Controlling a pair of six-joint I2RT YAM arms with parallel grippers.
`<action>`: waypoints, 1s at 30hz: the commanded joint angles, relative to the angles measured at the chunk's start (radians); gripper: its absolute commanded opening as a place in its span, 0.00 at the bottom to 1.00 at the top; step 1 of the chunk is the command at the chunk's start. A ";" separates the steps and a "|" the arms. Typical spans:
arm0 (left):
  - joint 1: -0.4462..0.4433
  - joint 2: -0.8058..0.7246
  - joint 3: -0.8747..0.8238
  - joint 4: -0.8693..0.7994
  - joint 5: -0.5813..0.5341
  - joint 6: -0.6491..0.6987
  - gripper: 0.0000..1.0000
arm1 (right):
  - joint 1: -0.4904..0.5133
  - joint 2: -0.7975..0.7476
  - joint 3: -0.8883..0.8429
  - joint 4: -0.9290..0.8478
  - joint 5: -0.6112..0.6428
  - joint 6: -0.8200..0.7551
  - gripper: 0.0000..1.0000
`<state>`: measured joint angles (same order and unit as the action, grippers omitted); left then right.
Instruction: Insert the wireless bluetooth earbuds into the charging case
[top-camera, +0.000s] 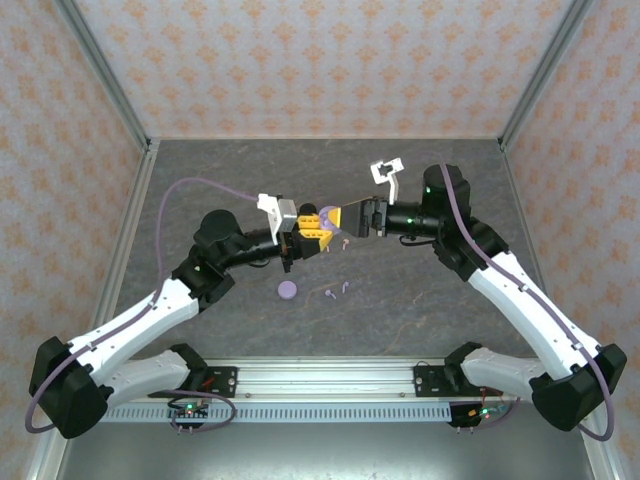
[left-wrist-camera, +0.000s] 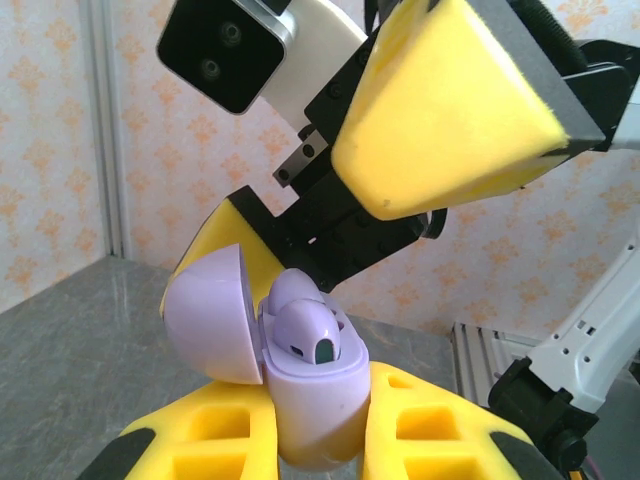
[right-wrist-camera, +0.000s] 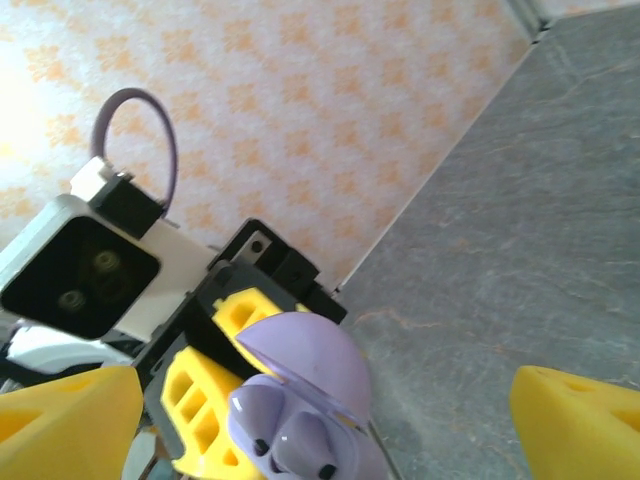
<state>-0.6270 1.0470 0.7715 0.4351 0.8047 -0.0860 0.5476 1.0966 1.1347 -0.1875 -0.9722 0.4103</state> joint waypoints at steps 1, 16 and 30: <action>-0.007 -0.013 0.037 0.001 0.036 -0.007 0.00 | 0.018 -0.012 0.003 0.056 -0.098 -0.013 0.93; -0.007 0.009 0.052 -0.050 0.024 0.010 0.00 | 0.034 -0.029 0.069 -0.027 -0.104 -0.113 0.79; -0.007 0.022 0.055 -0.089 0.027 0.032 0.00 | 0.035 -0.122 0.025 0.002 -0.061 -0.185 0.80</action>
<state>-0.6353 1.0519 0.8055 0.3882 0.8375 -0.0772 0.5755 1.0157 1.1591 -0.2581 -1.0134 0.2565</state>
